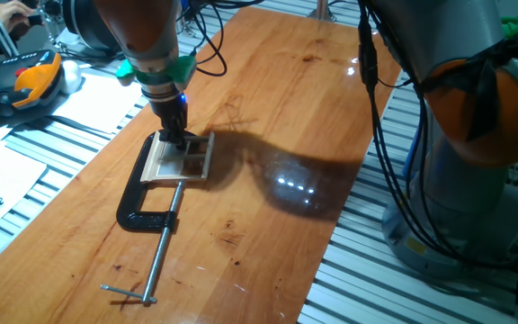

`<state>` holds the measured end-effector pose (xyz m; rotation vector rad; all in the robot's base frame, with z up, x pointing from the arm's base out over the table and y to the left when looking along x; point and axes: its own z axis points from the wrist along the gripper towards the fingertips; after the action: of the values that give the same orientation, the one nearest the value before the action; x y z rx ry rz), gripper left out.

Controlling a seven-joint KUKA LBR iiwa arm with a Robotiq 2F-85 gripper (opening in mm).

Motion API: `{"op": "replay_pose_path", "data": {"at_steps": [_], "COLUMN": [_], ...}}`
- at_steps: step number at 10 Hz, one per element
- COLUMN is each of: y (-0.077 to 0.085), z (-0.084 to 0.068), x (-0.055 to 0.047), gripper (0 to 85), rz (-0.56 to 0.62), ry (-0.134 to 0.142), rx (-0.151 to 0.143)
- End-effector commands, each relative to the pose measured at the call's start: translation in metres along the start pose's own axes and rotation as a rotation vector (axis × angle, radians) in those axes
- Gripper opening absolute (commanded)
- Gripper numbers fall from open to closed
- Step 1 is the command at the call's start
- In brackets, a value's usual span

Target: Close a sliding window

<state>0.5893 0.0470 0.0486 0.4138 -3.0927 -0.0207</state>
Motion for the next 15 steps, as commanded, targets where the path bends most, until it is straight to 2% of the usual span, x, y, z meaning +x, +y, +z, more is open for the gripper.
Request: {"op": "replay_pose_path", "data": {"at_steps": [1, 10, 15], "y": [0.0003, 0.0001, 0.0018], "z": [0.0005, 0.0017, 0.0005], "x": [-0.0003, 0.0064, 0.0031], "gripper": [0.0, 0.0, 0.0], "rz": [0.000, 0.000, 0.007], "ry": [-0.002, 0.010, -0.004], "rx": [0.000, 0.002, -0.010]}}
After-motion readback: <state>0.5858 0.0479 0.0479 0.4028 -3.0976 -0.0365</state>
